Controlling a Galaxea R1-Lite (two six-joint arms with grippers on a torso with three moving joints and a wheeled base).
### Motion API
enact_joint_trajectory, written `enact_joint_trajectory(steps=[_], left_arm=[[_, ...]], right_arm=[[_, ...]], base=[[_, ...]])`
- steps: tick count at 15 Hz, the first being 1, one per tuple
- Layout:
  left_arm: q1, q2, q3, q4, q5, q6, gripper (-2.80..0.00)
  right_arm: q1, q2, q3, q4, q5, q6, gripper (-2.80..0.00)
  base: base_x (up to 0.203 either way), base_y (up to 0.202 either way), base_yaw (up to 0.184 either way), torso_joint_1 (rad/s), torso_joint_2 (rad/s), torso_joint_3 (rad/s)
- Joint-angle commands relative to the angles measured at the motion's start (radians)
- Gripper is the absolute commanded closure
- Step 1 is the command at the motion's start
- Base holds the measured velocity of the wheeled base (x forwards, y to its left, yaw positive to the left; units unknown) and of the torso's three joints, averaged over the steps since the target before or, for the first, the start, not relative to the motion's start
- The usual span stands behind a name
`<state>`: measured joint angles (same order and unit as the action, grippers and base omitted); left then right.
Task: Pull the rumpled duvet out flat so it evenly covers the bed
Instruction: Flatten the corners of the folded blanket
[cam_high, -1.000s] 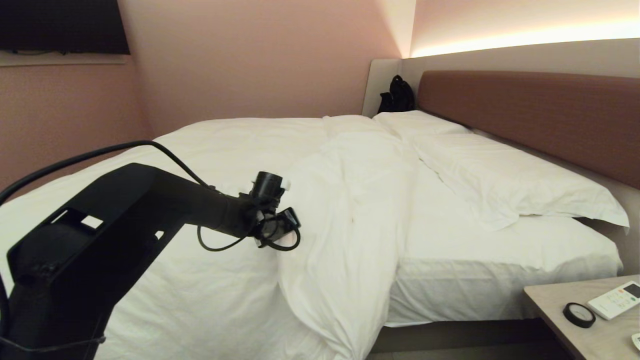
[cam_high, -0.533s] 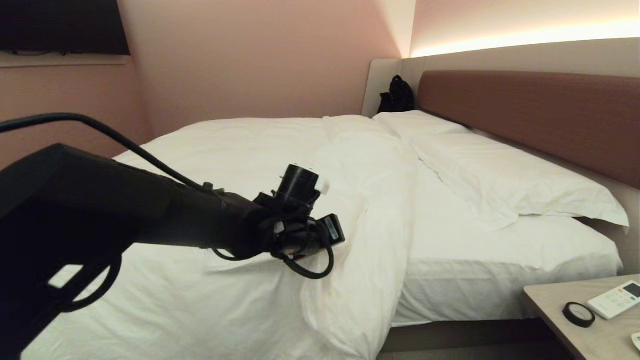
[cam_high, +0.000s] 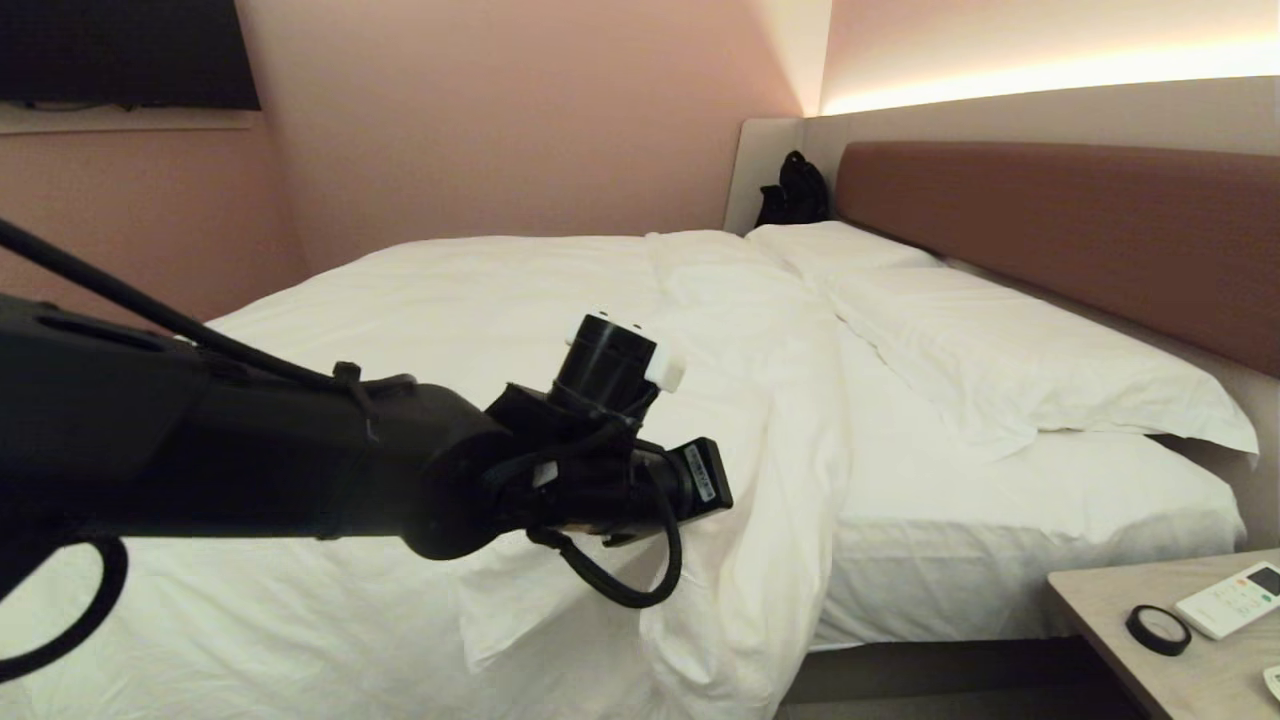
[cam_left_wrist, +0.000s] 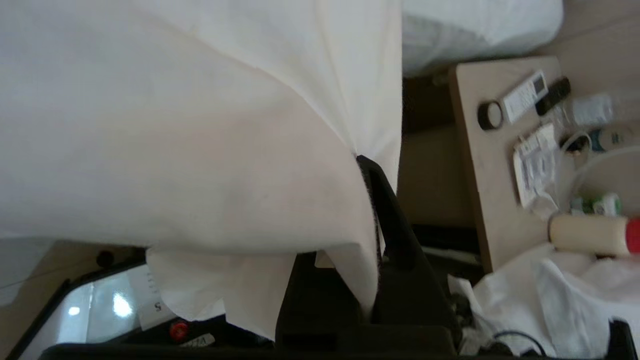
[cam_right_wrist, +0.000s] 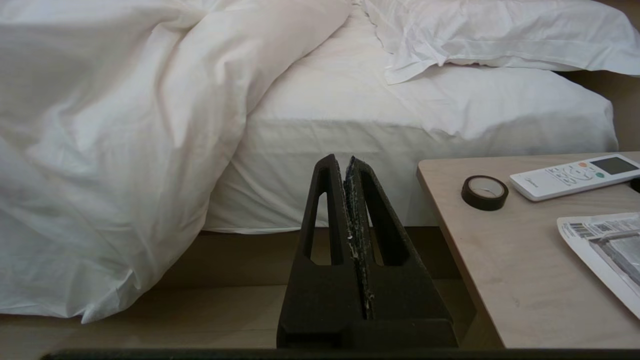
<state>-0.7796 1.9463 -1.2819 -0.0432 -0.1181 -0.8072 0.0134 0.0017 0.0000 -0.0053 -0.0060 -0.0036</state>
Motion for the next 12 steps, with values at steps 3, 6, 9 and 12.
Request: enact_joint_trajectory(steps=[3,6,9,12], left_arm=[[-0.102,-0.031,0.012,0.000,-0.022,0.002,0.00],[-0.148,-0.039,0.017,0.000,-0.055,0.002,0.00],[-0.224,-0.029,0.020,-0.001,-0.058,0.006,0.00],[-0.236,-0.022,0.029,-0.001,-0.094,0.006,0.00]], right_arm=[[0.000,0.001,0.000,-0.001,0.000,0.001,0.00],[0.000,0.001,0.000,-0.001,0.000,-0.001,0.00],[0.000,0.001,0.000,-0.001,0.000,0.001,0.00],[0.000,0.001,0.000,-0.001,0.000,0.000,0.00]], base=[[0.000,0.000,0.000,0.000,0.00,0.000],[0.000,0.000,0.000,0.000,0.00,0.000],[0.000,0.000,0.000,0.000,0.00,0.000],[0.000,0.000,0.000,0.000,0.00,0.000]])
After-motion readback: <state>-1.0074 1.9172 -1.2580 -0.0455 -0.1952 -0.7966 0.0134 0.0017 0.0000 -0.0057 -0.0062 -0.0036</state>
